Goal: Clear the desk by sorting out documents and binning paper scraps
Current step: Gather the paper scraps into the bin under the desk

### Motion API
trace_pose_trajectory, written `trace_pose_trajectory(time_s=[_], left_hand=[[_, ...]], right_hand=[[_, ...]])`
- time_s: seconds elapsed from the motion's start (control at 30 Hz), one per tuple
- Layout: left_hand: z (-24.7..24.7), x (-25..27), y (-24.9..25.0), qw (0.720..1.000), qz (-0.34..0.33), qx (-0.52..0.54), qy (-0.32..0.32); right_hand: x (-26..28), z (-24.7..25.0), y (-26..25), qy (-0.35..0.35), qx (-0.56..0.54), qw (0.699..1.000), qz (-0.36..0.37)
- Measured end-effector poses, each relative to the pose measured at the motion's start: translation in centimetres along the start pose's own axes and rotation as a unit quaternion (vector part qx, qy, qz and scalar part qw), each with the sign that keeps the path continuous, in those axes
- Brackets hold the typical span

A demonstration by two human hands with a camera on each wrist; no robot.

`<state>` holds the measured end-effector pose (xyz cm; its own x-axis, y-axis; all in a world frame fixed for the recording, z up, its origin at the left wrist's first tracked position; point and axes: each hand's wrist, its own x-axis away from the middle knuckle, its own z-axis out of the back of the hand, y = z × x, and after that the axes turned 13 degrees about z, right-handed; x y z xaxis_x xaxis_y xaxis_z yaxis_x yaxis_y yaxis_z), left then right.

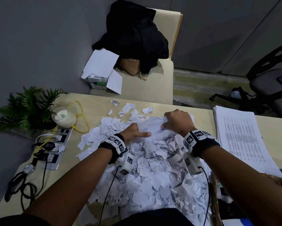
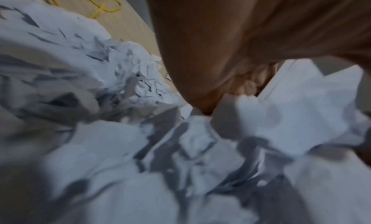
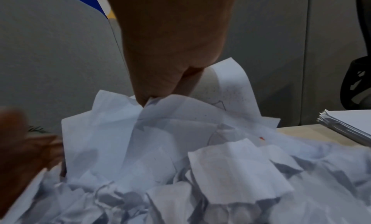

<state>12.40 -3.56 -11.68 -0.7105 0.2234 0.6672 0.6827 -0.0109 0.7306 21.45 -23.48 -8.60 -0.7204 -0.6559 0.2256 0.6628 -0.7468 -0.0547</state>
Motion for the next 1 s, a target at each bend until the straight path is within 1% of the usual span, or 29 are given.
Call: trace_pose_trajectory(time_s=[0.03,0.07,0.1,0.13,0.17,0.2,0.3,0.37,0.43,0.53,0.57,0.63,0.7,0.77,0.87,0.93,1.0], left_hand=[[0.0,0.3,-0.1,1.000,0.007,-0.007,-0.017],[-0.3,0.4,-0.1,0.999,0.020,-0.025,-0.007],[-0.6,0.1,-0.1,0.997,0.034,-0.059,0.039],[-0.8,-0.1,-0.1,0.988,0.053,-0.110,0.094],[-0.8,-0.5,-0.2,0.976,0.066,-0.158,0.132],[-0.7,-0.9,-0.4,0.968,0.077,-0.187,0.145],[-0.3,-1.8,-0.8,0.964,0.098,-0.208,0.136],[-0.5,-1.9,-0.6,0.963,0.098,-0.207,0.145],[-0.7,-1.9,-0.4,0.966,0.088,-0.196,0.146],[-0.9,-1.7,0.2,0.965,0.074,-0.210,0.137],[-0.8,-1.7,0.4,0.966,0.077,-0.210,0.132],[-0.7,-1.6,0.5,0.968,0.076,-0.204,0.124],[-0.6,-1.5,0.5,0.970,0.075,-0.200,0.116],[-0.6,-1.4,0.6,0.968,0.082,-0.211,0.110],[-0.8,-1.1,1.1,0.961,0.074,-0.243,0.112],[-0.9,-1.0,1.3,0.960,0.064,-0.246,0.120],[-0.9,-0.7,1.9,0.953,0.055,-0.263,0.139]], right_hand=[[0.0,0.0,0.1,0.006,0.001,1.000,-0.002],[0.0,0.0,0.1,0.013,0.002,1.000,-0.001],[0.1,-0.1,0.0,0.019,0.002,1.000,0.005],[0.2,-0.2,0.0,0.025,-0.003,1.000,0.016],[0.3,-0.3,0.1,0.035,-0.015,0.999,0.031],[0.6,-0.5,0.4,0.052,-0.038,0.997,0.043],[1.6,-1.2,1.8,0.125,-0.149,0.980,0.042],[2.4,-1.8,2.7,0.157,-0.177,0.971,0.021],[3.1,-2.1,3.1,0.182,-0.145,0.973,0.006],[3.6,-2.4,2.8,0.219,-0.051,0.974,-0.016],[3.6,-2.6,2.7,0.226,-0.044,0.973,-0.025],[3.4,-3.4,2.8,0.202,-0.090,0.974,-0.045],[3.1,-4.1,2.9,0.143,-0.168,0.973,-0.067],[2.9,-4.4,3.0,0.103,-0.218,0.969,-0.057],[2.6,-4.1,2.8,0.098,-0.208,0.973,-0.022],[2.6,-3.6,2.9,0.130,-0.202,0.971,0.016],[2.7,-3.1,3.0,0.183,-0.173,0.966,0.059]])
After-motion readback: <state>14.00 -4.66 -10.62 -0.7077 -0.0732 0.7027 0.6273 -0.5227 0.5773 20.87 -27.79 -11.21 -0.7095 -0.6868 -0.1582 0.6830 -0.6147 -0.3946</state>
